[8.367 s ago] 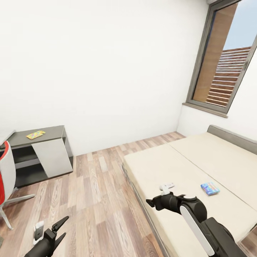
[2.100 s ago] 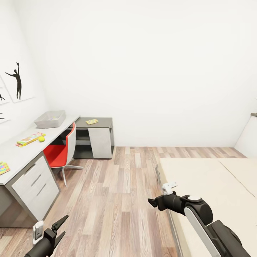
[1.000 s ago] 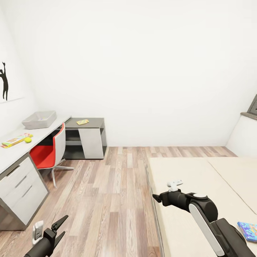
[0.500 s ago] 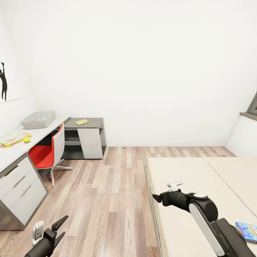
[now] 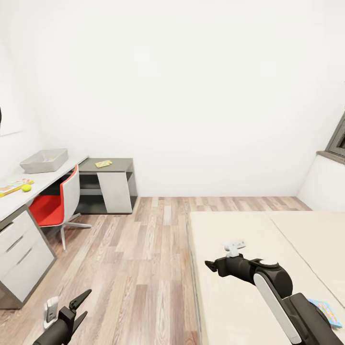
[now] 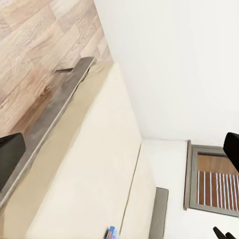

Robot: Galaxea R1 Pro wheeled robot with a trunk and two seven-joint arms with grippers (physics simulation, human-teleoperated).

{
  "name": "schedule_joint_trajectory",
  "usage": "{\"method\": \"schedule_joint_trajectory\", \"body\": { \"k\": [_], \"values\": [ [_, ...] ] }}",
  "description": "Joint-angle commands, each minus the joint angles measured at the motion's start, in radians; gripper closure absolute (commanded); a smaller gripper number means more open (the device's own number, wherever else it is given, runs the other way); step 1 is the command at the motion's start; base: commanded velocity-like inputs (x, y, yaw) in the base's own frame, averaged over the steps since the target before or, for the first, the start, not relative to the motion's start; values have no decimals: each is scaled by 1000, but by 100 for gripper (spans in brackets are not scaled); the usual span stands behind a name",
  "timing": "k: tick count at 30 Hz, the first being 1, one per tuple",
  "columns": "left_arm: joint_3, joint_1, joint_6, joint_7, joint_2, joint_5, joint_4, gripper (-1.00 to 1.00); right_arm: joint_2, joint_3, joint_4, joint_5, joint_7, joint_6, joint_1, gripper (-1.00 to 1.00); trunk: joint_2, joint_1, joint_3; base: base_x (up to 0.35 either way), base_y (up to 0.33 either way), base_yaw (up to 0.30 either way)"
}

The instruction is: Put all the toys in the child's room - the three board games (two on the bed and one on the table), the two jigsaw puzzles on the table, and the tennis ball on the table - inside the toy box on the table in the child's room.

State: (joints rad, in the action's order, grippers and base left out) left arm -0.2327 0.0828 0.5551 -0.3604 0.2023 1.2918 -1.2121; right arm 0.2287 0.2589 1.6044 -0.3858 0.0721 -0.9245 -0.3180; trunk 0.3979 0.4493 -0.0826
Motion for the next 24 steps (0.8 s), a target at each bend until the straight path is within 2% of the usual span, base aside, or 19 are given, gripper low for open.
{"method": "schedule_joint_trajectory", "body": {
  "k": [1, 24],
  "values": [
    [-2, 0, 8, 1, 0, 7, -1, -100, 1, 0, 1, 8, 8, -4, -1, -100, 2, 1, -2, 0, -268, 0],
    [-3, 0, 9, -5, 5, 7, -1, -100, -4, 0, 0, 8, 5, -2, -2, -100, 2, 1, -2, 0, -272, 0]
  ]
}}
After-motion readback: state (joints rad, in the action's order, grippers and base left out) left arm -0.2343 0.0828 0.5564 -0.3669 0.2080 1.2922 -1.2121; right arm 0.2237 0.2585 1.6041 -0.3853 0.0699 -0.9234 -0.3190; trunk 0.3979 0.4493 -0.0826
